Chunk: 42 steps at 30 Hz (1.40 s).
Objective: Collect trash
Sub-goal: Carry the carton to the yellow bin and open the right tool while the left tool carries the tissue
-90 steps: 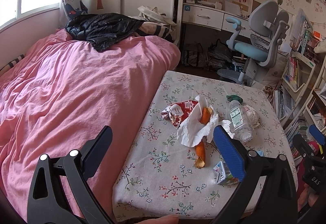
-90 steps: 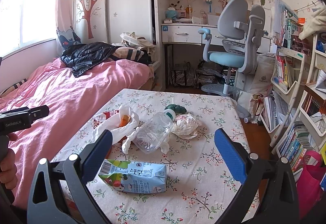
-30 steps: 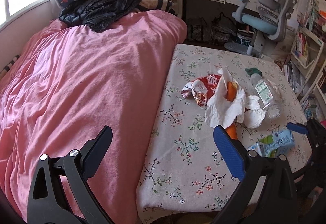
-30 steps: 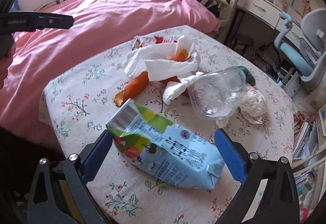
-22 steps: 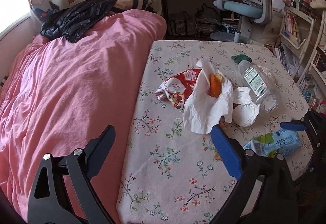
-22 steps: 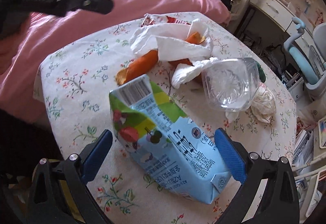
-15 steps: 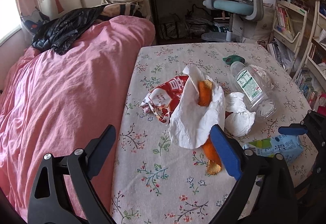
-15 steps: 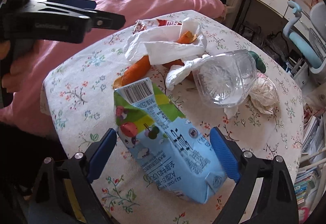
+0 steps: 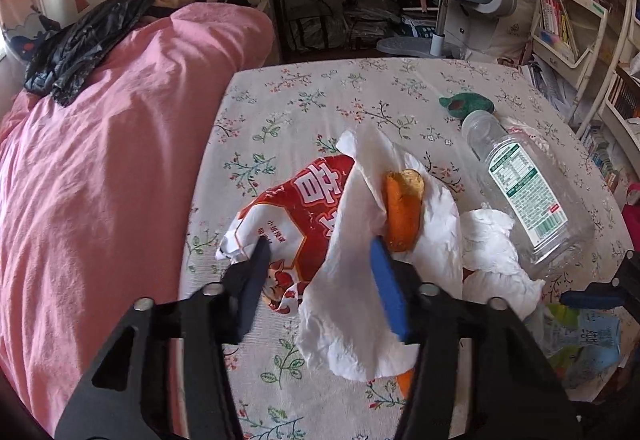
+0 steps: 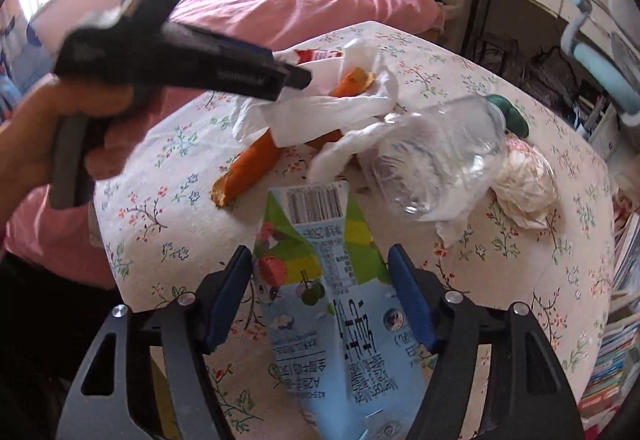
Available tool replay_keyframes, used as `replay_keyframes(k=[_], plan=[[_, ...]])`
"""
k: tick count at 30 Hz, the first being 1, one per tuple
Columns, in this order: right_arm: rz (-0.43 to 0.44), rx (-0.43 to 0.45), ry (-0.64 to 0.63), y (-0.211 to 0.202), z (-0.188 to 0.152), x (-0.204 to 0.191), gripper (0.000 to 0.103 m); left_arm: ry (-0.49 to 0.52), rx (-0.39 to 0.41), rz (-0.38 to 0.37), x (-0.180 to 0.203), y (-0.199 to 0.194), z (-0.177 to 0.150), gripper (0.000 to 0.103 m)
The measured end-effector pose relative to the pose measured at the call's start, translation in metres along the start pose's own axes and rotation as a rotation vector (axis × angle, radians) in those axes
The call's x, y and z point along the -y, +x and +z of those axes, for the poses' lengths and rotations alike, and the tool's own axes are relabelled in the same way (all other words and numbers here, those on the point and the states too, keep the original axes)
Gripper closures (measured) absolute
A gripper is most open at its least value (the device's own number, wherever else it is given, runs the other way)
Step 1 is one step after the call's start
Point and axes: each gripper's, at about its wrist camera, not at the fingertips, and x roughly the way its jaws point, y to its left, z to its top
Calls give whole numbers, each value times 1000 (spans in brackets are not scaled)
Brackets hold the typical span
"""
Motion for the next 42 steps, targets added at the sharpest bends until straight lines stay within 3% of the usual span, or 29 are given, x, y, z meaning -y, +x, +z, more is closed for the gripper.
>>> replay_keyframes(k=[1,2,4,9,11,25,35,42], plan=[[7,3,18,-1,0,4,37,-14,-20,-24,-1,5,0,97],[15,9,43,-2,-1,9,37,-37,-34,-52,-3,7,-1,102],[47,25,102,-5,-2,18,37,-78,-13,-117,-7,-2,1,102],[151,92,264,-19,-4,39,37,-226,139,-323,-26,-63,10,102],[193,125,321,-26,-7,45,37,-260,191,-371,-33,-85,7,102],[357,292,537,-58,-14,66,39,-324,277,-389,-68,-157,-55,102],[418,369,596,-78,-24,73,39,-328,215,-389,-70,-164,-98,102],[468,382,552,-104,-44,39,39,-270,202,-421,-51,-189,-136,102]])
